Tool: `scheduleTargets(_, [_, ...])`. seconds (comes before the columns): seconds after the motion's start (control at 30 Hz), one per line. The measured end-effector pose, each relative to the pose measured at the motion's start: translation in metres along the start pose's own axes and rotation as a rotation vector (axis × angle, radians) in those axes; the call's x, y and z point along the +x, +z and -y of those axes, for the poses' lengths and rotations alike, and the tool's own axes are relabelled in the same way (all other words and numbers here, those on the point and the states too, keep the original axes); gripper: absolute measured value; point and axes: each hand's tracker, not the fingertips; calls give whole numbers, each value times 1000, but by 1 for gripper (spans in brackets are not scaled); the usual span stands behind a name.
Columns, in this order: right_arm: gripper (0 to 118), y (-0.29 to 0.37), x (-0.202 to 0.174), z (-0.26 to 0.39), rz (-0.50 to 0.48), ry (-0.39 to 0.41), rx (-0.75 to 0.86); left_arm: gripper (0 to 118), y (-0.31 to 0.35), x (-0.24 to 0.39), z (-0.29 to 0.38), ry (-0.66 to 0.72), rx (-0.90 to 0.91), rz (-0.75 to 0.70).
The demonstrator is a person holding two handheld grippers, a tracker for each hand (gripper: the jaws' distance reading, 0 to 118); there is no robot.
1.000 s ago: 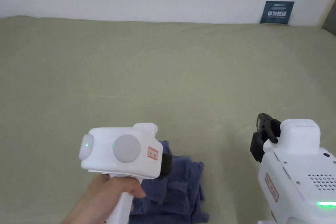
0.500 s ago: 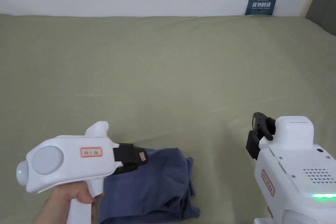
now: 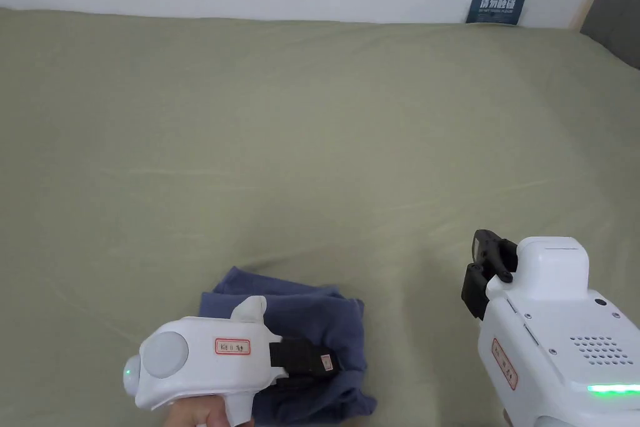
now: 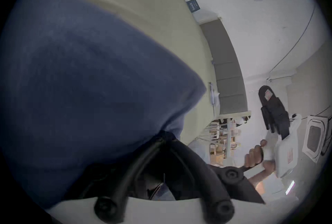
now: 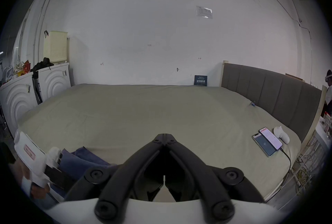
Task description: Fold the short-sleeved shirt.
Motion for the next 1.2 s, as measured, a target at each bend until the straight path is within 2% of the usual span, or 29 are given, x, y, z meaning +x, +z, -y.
scheduleTargets(0.17, [0, 1, -3, 6, -29, -5, -36, 0, 6, 11, 2, -40, 0, -31])
scheduleTargets(0.27, [0, -1, -11, 8, -161, -26, -98, 0, 34, 24, -3, -79, 37, -18])
scheduleTargets(0.3, [0, -4, -16, 9, -253, -41, -138, 0, 48, 23, -8, -88, 64, -8])
scheduleTargets(0.37, [0, -17, -24, 11, -485, -131, -271, 0, 76, 27, -12, -121, 121, -31])
scheduleTargets(0.47, [0, -48, -41, 26, -791, -335, -485, 0, 117, 22, -15, -147, 167, -106])
scheduleTargets(0.5, [0, -60, -47, 34, -862, -399, -531, 0, 128, 17, -16, -152, 171, -138])
scheduleTargets(0.53, [0, -72, -53, 42, -915, -426, -590, 0, 136, 12, -17, -153, 168, -167])
scheduleTargets(0.57, [0, -85, -59, 51, -962, -436, -647, 0, 144, 2, -21, -144, 161, -202])
scheduleTargets(0.67, [0, -116, -67, 81, -962, -461, -782, 0, 159, -17, -23, -135, 157, -257])
scheduleTargets(0.73, [0, -135, -60, 102, -941, -528, -847, 0, 163, -32, -27, -118, 135, -244])
scheduleTargets(0.8, [0, -149, -51, 120, -1010, -649, -911, 1, 162, -45, -31, -107, 103, -232])
scheduleTargets(0.83, [0, -155, -45, 126, -1056, -717, -931, 7, 161, -51, -34, -101, 87, -220])
scheduleTargets(0.87, [0, -158, -42, 126, -1067, -745, -936, 24, 158, -55, -36, -98, 74, -194])
scheduleTargets(0.9, [0, -162, -39, 128, -1085, -781, -950, 71, 155, -60, -38, -117, 49, -130])
scheduleTargets(0.93, [0, -164, -37, 129, -1089, -790, -954, 110, 149, -65, -41, -120, 27, -77])
scheduleTargets(0.97, [0, -166, -36, 130, -1091, -793, -962, 118, 141, -69, -44, -96, 12, -73])
scheduleTargets(1.07, [0, -167, -36, 131, -1100, -799, -964, 118, 120, -82, -52, -45, 0, -8])
scheduleTargets(1.1, [0, -167, -36, 132, -1102, -804, -963, 118, 109, -68, -46, -30, 0, 23])
scheduleTargets(1.2, [0, -163, -36, 133, -1102, -862, -957, 118, 87, -62, -50, -49, -48, 127])
